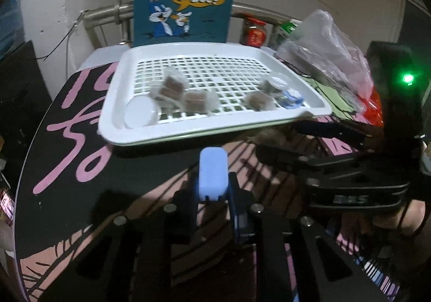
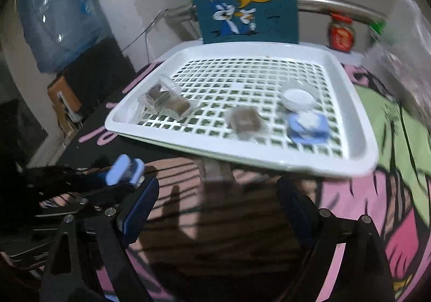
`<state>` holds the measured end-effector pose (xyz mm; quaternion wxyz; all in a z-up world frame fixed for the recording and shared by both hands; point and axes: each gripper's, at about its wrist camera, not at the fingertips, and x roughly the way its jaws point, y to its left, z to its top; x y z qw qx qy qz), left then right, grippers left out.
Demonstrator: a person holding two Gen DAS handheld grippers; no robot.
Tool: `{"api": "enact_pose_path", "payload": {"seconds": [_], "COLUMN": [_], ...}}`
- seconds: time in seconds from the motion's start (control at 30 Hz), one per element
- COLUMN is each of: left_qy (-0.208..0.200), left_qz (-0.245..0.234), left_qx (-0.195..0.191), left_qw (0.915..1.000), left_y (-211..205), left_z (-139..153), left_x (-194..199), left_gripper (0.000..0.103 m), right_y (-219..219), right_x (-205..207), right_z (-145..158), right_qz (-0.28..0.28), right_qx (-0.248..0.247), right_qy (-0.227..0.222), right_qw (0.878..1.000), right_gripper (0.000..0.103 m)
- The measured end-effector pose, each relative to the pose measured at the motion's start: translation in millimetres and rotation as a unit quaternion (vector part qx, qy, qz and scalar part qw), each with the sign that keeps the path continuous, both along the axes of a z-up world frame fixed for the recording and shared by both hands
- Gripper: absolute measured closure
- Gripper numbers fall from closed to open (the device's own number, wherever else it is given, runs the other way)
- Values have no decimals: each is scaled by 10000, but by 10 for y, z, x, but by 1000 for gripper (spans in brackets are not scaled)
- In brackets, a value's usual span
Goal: Organize objects
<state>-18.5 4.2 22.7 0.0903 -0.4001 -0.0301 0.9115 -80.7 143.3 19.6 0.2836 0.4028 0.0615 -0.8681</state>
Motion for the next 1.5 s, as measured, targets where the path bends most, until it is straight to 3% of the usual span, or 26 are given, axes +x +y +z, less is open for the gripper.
{"api": "enact_pose_path", "payload": {"seconds": [0.03, 0.17, 0.2, 0.4, 0.63, 1.5], "left_qy": [7, -4, -9, 81, 288, 421], "left_qz": [34, 67, 54, -62, -153, -167], "left_qx": [4, 16, 27, 4, 25, 17], "left_qw": [10000, 10000, 10000, 9999, 9995, 9990], "left_y": [-23, -52, -49, 0, 32, 45], "left_z": [-5, -26, -28, -13, 31, 58], "left_x": [-6, -17, -15, 15, 79, 114], "left_gripper": [84, 84, 84, 84, 84, 84], "right_y": [-45, -87, -88, 47, 282, 399], "right_x": [-34, -92, -76, 264, 566, 586], "right_z": [-30, -76, -77, 46, 168, 195], "right_qz": [27, 38, 63, 226, -148, -179], "right_qx": [88, 241, 253, 27, 129, -293], "right_qy": [-52, -159, -145, 96, 787, 777], "right_qw": [9999, 9996, 9996, 9997, 9967, 9964], "right_gripper": [23, 69, 73, 76, 76, 76]}}
